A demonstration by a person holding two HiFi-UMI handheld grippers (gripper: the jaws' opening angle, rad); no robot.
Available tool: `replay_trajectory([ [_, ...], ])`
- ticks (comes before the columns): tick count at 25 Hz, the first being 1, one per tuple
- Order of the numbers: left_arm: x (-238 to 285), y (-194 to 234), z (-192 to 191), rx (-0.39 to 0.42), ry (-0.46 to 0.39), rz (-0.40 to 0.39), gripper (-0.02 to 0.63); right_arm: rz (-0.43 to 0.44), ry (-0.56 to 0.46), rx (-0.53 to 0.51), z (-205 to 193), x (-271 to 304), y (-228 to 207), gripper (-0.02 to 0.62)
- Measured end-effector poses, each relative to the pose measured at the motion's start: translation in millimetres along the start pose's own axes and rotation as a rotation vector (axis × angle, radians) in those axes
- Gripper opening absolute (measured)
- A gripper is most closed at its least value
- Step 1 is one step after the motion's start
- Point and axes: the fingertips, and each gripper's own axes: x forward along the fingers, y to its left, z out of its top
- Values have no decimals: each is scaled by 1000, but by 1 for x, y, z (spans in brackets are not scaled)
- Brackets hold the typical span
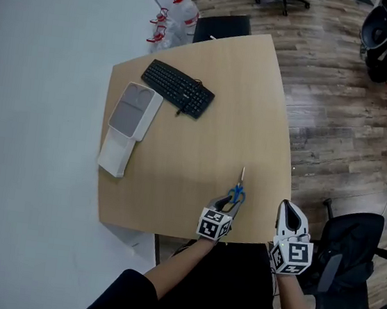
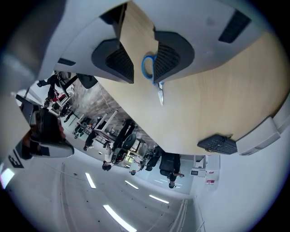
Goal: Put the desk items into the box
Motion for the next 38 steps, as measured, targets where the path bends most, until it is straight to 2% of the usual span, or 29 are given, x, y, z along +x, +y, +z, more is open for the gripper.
replay_trajectory([
  [9,36,22,-33,-30,124,130,120,-15,8,4,3,5,-35,60],
  [13,47,28,-43,-68,146,164,120,-23,26,10,-5,5,-50,60],
  [18,52,35,-43,-48,165,212,112,-38,45,20,-11,7,-61,60],
  [23,51,39,-42,-108,146,218,84,-49,43,16,-12,6,-67,60],
  [29,40,45,-32,-107,96,204,81,-67,31,-22,-7,3,-61,60],
  [33,23,54,-23,-103,45,207,81,-80,6,-114,3,3,-41,60],
  [38,-4,73,-20,-122,1,218,81,-50,-6,-119,7,13,-7,60],
])
